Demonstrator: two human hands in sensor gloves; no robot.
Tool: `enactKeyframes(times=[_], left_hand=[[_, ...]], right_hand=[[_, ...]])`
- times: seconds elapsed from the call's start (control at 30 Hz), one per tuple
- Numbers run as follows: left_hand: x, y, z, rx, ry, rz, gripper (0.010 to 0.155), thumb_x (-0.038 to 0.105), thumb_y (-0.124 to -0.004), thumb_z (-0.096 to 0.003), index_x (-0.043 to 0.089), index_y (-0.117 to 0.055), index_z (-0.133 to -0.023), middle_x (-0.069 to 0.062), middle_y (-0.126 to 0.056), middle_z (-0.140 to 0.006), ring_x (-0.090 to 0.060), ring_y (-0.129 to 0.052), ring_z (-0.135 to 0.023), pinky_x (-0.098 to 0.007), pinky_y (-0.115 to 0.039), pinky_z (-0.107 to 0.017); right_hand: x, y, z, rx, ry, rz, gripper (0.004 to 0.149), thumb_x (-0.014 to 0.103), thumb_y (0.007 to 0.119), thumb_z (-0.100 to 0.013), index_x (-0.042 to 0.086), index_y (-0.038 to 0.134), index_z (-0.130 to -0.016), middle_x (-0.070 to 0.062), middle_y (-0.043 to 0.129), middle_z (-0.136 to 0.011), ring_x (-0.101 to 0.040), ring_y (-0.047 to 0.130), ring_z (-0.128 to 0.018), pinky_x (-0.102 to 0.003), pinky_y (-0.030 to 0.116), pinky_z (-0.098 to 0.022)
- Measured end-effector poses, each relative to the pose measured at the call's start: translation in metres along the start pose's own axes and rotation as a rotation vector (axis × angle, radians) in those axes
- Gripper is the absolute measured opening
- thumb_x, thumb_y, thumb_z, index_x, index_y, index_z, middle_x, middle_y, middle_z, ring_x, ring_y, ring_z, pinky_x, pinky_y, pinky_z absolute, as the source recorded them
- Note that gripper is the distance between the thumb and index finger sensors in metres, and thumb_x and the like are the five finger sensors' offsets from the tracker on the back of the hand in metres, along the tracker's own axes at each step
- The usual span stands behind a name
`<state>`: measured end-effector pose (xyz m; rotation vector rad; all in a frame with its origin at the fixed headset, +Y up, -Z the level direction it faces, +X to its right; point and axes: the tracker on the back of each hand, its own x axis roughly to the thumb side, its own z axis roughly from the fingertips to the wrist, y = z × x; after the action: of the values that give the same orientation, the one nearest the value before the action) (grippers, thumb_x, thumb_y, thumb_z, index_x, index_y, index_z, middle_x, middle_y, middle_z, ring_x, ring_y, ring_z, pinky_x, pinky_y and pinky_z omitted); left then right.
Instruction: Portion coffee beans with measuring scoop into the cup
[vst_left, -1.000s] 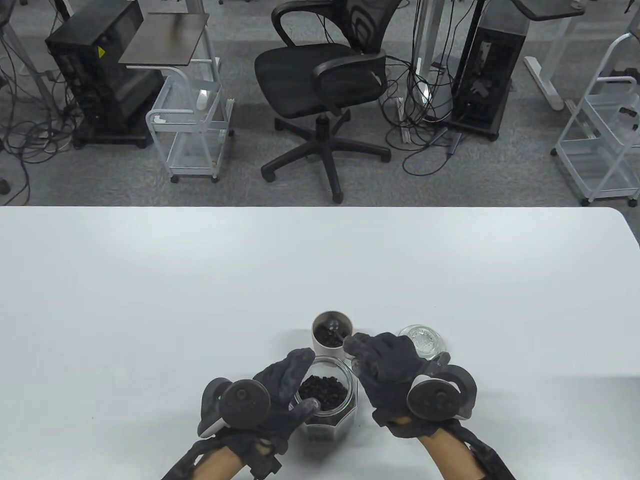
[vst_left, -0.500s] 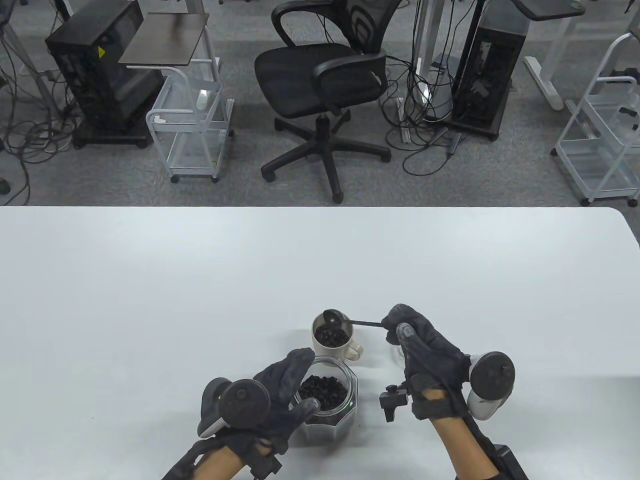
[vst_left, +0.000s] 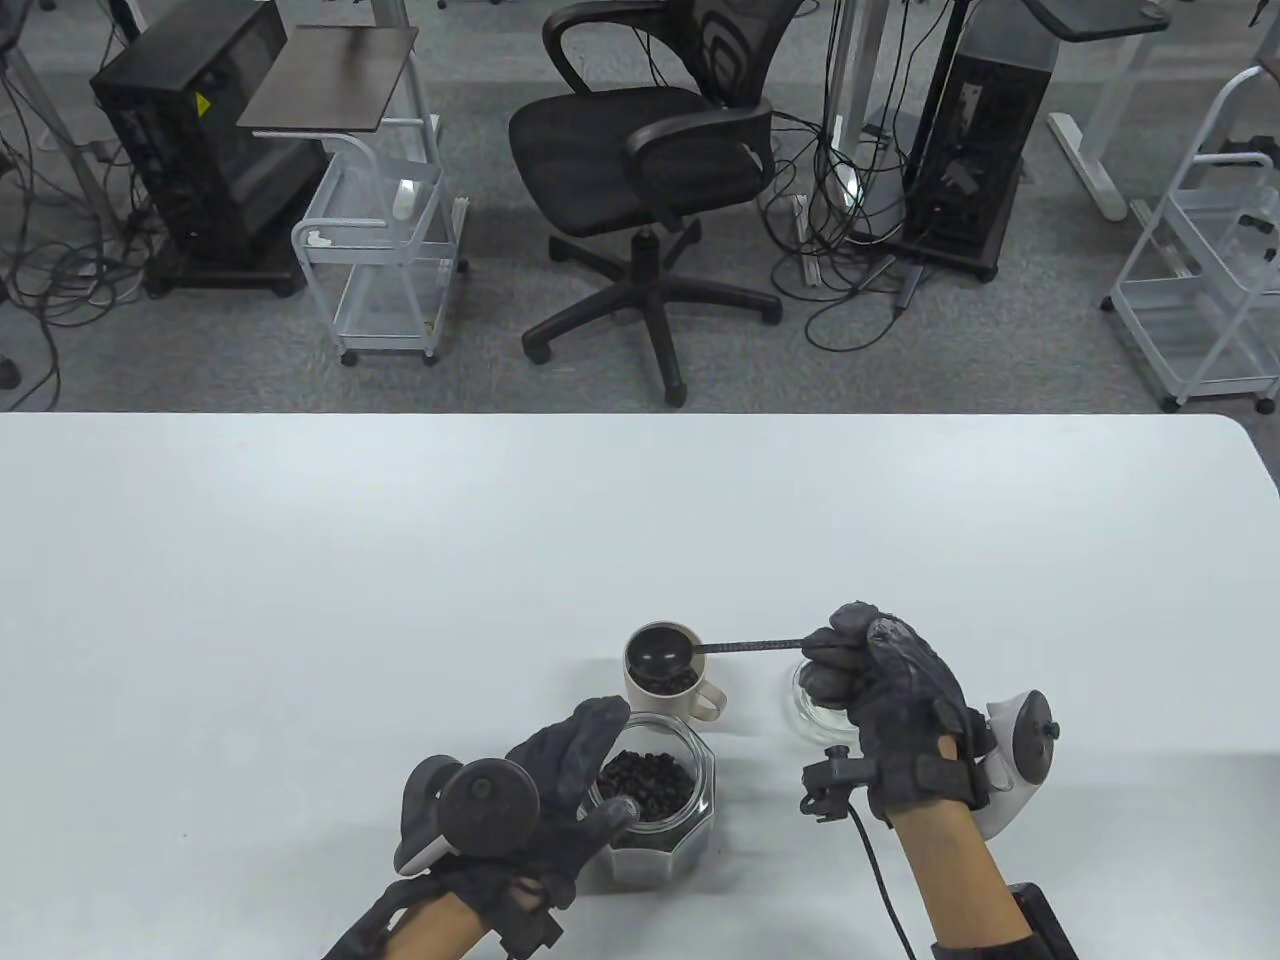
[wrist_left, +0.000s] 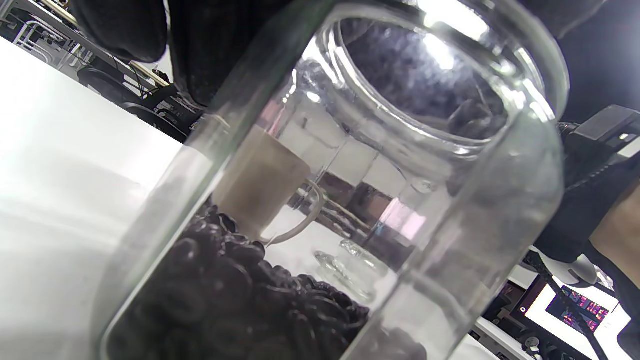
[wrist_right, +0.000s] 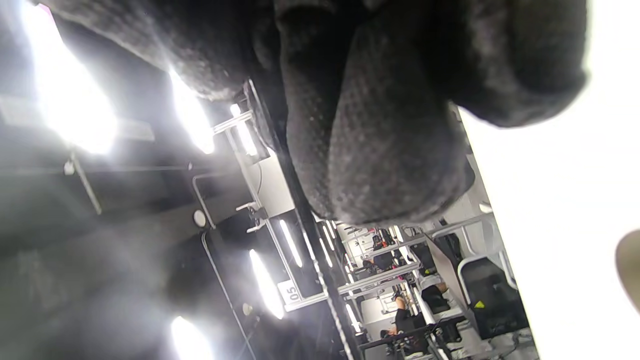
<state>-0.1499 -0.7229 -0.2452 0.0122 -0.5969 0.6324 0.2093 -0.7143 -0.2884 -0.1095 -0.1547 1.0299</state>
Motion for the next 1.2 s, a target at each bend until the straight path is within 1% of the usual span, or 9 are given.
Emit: enactKeyframes(times=[0.13, 0.23, 0.4, 0.63, 0.73, 0.83, 0.9, 1.03, 1.2], left_hand=[[-0.001, 0.001, 0.0, -0.001, -0.005, 0.005, 0.09, 0.071, -0.056, -0.0425, 0.015, -0.041, -0.112, -0.023, -0.056, -0.114, -0.054, -0.073, -0.098, -0.071, -0.057, -0.067], [-0.001, 0.006, 0.0, 0.019, -0.008, 0.006, 0.089, 0.07, -0.055, -0.0426, 0.015, -0.043, -0.112, -0.021, -0.055, -0.115, -0.054, -0.072, -0.099, -0.071, -0.056, -0.068], [-0.01, 0.026, 0.003, 0.085, 0.016, -0.009, 0.089, 0.07, -0.054, -0.0426, 0.016, -0.043, -0.112, -0.02, -0.054, -0.116, -0.053, -0.07, -0.101, -0.072, -0.055, -0.069], [-0.042, 0.065, 0.012, 0.164, 0.195, -0.16, 0.086, 0.069, -0.054, -0.0439, 0.017, -0.043, -0.112, -0.02, -0.055, -0.116, -0.053, -0.07, -0.101, -0.071, -0.054, -0.069], [-0.057, 0.076, 0.017, 0.17, 0.248, -0.199, 0.086, 0.068, -0.055, -0.044, 0.017, -0.046, -0.112, -0.019, -0.057, -0.116, -0.053, -0.07, -0.102, -0.072, -0.053, -0.069], [-0.071, 0.087, 0.02, 0.164, 0.319, -0.253, 0.085, 0.069, -0.055, -0.0441, 0.018, -0.046, -0.112, -0.018, -0.057, -0.117, -0.053, -0.07, -0.102, -0.072, -0.053, -0.07], [-0.08, 0.093, 0.023, 0.17, 0.361, -0.251, 0.085, 0.068, -0.056, -0.0441, 0.018, -0.046, -0.112, -0.018, -0.057, -0.117, -0.053, -0.069, -0.103, -0.072, -0.053, -0.07], [-0.087, 0.095, 0.026, 0.178, 0.391, -0.251, 0.085, 0.068, -0.056, -0.0444, 0.018, -0.046, -0.112, -0.019, -0.057, -0.117, -0.053, -0.068, -0.103, -0.072, -0.052, -0.07], [-0.089, 0.093, 0.026, 0.178, 0.397, -0.265, 0.085, 0.068, -0.056, -0.0443, 0.018, -0.046, -0.112, -0.019, -0.057, -0.116, -0.053, -0.069, -0.102, -0.072, -0.052, -0.07]], right_hand=[[0.007, -0.007, -0.002, -0.014, -0.003, -0.05, 0.041, 0.035, 0.076, -0.053, 0.005, 0.085, -0.079, -0.021, 0.099, -0.057, -0.033, 0.109, -0.034, -0.045, 0.086, -0.029], [0.017, -0.014, -0.004, -0.029, -0.025, -0.068, 0.041, 0.036, 0.076, -0.053, 0.006, 0.086, -0.079, -0.02, 0.1, -0.056, -0.032, 0.109, -0.033, -0.044, 0.087, -0.029], [0.032, -0.029, -0.006, -0.079, -0.064, -0.103, 0.041, 0.036, 0.076, -0.053, 0.006, 0.086, -0.078, -0.019, 0.1, -0.055, -0.031, 0.11, -0.031, -0.044, 0.087, -0.028], [0.051, -0.052, -0.013, -0.136, -0.096, -0.11, 0.041, 0.037, 0.075, -0.053, 0.007, 0.086, -0.078, -0.017, 0.101, -0.054, -0.03, 0.109, -0.031, -0.042, 0.087, -0.028], [0.06, -0.062, -0.017, -0.108, -0.075, -0.1, 0.041, 0.037, 0.075, -0.054, 0.007, 0.086, -0.078, -0.018, 0.1, -0.055, -0.03, 0.109, -0.031, -0.043, 0.086, -0.029], [0.069, -0.08, -0.017, -0.141, -0.086, -0.075, 0.041, 0.036, 0.075, -0.053, 0.006, 0.086, -0.078, -0.019, 0.1, -0.054, -0.032, 0.108, -0.03, -0.044, 0.085, -0.029], [0.076, -0.099, -0.016, -0.171, -0.098, -0.027, 0.041, 0.036, 0.075, -0.053, 0.006, 0.086, -0.078, -0.019, 0.099, -0.055, -0.032, 0.107, -0.031, -0.044, 0.085, -0.029], [0.085, -0.129, -0.015, -0.219, -0.139, 0.009, 0.041, 0.036, 0.074, -0.054, 0.006, 0.084, -0.08, -0.02, 0.098, -0.057, -0.033, 0.106, -0.033, -0.045, 0.084, -0.031], [0.093, -0.151, -0.012, -0.285, -0.224, 0.059, 0.041, 0.035, 0.074, -0.053, 0.006, 0.083, -0.081, -0.021, 0.096, -0.06, -0.035, 0.105, -0.036, -0.048, 0.082, -0.033]])
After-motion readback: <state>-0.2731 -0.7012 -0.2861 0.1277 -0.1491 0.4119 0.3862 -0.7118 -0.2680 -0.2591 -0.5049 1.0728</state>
